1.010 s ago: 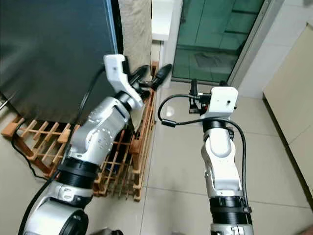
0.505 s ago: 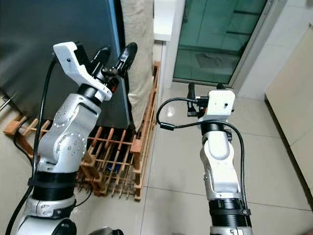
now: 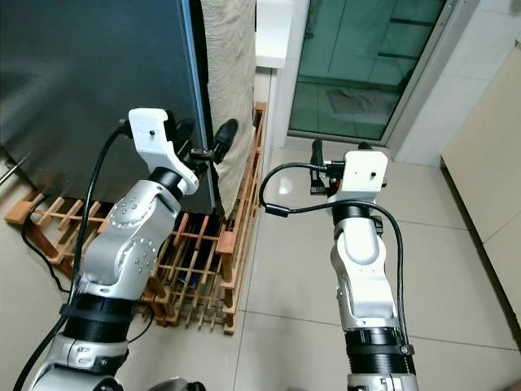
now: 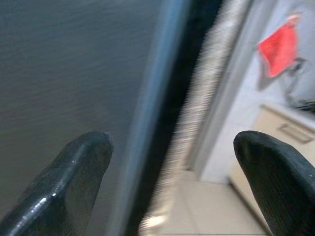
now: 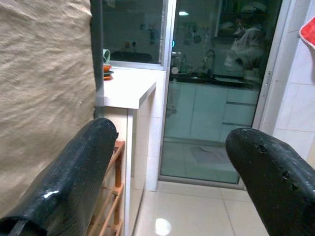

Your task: Restocking fridge

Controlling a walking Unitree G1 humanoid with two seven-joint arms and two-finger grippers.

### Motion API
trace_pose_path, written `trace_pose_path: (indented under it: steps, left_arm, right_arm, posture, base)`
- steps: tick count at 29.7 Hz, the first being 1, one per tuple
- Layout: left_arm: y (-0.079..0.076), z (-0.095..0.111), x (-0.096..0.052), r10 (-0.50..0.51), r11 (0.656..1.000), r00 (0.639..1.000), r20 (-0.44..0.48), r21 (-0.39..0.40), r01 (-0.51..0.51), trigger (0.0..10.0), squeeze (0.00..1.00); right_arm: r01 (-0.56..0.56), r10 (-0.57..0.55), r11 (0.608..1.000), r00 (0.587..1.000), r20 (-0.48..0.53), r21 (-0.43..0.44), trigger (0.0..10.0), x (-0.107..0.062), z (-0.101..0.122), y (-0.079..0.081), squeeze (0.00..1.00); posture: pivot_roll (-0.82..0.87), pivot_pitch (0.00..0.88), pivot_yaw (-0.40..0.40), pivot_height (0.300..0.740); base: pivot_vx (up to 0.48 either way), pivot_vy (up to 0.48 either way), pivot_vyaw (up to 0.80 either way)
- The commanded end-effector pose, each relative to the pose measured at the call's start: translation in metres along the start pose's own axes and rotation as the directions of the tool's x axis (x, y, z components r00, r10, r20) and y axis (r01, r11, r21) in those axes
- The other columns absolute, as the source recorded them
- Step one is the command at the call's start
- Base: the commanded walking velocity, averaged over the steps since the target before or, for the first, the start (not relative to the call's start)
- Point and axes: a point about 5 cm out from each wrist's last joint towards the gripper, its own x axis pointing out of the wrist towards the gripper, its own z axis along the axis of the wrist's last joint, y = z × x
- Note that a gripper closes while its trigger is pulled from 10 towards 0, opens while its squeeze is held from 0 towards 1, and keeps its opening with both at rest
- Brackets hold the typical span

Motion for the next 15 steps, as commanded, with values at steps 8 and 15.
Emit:
trace_pose_path:
  steps: [8, 15]
  left_arm:
    - [-0.004, -0.008, 0.006, 0.008, 1.0, 1.0, -0.015, 0.012, -0.008, 10.0, 0.0]
    - [-0.016, 0.007, 0.008, -0.054, 0.999, 0.998, 0.034, -0.004, 0.054, 10.0, 0.0]
  right_arm:
    - [-0.009, 0.009, 1.0, 1.0, 0.011, 0.009, 10.0, 0.002, 0.001, 0.005, 0.0]
    - [-0.007, 0.007, 1.0, 1.0, 0.013, 0.008, 10.0, 0.002, 0.001, 0.005, 0.0]
  posture:
    - [-0.12, 0.0, -0.001, 0.74]
    - [-0.12, 0.0, 0.002, 0.74]
  base:
    - [0.0, 0.0, 0.0]
    - [0.0, 0.0, 0.0]
